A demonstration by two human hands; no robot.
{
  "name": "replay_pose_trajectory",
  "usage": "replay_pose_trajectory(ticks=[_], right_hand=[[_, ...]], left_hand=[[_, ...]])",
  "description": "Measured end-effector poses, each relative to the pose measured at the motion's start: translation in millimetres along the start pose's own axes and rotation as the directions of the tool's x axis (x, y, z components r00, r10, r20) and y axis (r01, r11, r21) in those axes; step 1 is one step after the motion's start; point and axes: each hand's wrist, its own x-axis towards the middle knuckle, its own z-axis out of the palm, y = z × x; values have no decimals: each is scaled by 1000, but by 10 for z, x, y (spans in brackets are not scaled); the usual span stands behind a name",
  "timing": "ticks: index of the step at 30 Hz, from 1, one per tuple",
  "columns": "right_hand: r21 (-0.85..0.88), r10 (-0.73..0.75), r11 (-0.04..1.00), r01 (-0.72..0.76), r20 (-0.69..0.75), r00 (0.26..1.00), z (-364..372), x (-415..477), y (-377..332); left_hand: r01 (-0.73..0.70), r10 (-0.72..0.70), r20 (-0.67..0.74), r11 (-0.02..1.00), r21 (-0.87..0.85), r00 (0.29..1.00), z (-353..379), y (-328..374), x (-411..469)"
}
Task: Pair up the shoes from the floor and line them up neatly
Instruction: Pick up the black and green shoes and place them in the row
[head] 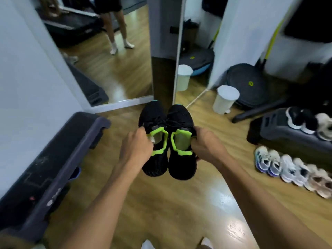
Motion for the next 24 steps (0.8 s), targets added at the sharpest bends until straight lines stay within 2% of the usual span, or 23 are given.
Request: replay_pose_trajectory(ticks=[4,9,12,16,21,24], right_hand=[[26,157,988,-155,-115,981,-716,-269,994],[28,336,940,-341,-271,902,-1543,-782,2336],[65,423,901,-428,-346,838,-1996,-1152,3077],[249,551,835,-491,-368,749,-2469,-1588,3910],[402,685,727,-556,-373,626,-2876,-1849,4801],[435,734,679,-591,-396,552,-3120,-1922,5288]], left_hand=[[-158,158,108,987,-9,981,489,1138,-102],[-321,323,207,946,-45,923,1338,2517,-469],[-432,433,267,899,-66,861,1809,3323,-744],[-572,563,333,816,-83,756,2328,4259,-1089],[-685,643,408,726,-56,648,3058,5250,-1290],[-743,684,458,666,-74,568,3514,5832,-1358]])
